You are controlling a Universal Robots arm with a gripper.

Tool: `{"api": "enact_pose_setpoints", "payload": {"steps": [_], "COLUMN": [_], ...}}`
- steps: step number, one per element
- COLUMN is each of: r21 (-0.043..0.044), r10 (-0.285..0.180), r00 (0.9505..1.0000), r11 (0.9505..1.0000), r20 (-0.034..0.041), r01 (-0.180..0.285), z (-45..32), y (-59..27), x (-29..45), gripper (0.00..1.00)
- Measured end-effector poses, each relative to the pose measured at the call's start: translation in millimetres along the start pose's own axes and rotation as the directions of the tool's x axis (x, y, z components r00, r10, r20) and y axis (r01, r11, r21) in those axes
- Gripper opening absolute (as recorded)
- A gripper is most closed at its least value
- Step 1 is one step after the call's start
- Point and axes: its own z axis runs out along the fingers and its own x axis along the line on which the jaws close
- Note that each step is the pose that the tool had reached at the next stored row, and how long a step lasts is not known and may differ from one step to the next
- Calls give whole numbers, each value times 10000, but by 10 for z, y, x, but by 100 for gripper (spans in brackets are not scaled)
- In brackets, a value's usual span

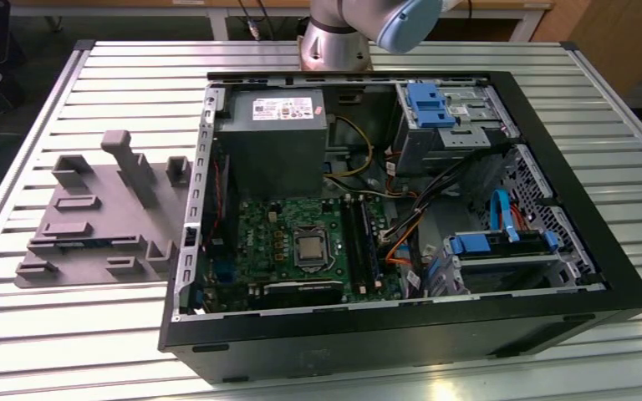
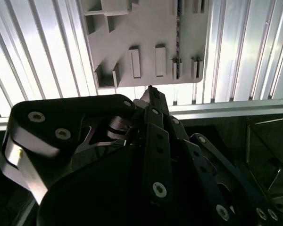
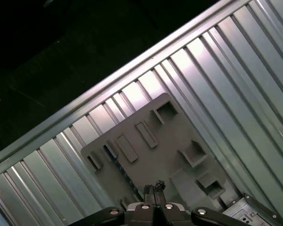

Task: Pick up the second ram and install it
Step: 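Pick up the second ram and move it above second insertion slot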

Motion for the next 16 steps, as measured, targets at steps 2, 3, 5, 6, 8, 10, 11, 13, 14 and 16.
{"api": "enact_pose_setpoints", "payload": {"steps": [2, 3, 5, 6, 8, 10, 11, 13, 14, 16], "r21": [-5, -8, -13, -15, -20, -25, -28, -33, -36, -40], "r10": [-198, -297, -491, -587, -772, -962, -1055, -1245, -1337, -1511], "r00": [9998, 9996, 9988, 9983, 9970, 9954, 9944, 9922, 9910, 9885], "r11": [9998, 9996, 9988, 9983, 9970, 9954, 9944, 9922, 9910, 9885], "r20": [-2, -3, -4, -5, -6, -6, -6, -7, -7, -7], "r01": [198, 297, 491, 587, 772, 962, 1055, 1245, 1337, 1511], "z": [1, 2, 3, 4, 5, 6, 7, 8, 8, 10], "y": [1, 2, 4, 4, 7, 8, 9, 11, 12, 14], "x": [1, 2, 4, 5, 8, 11, 13, 15, 17, 20], "gripper": [11, 11, 11, 11, 11, 11, 11, 11, 11, 11]}}
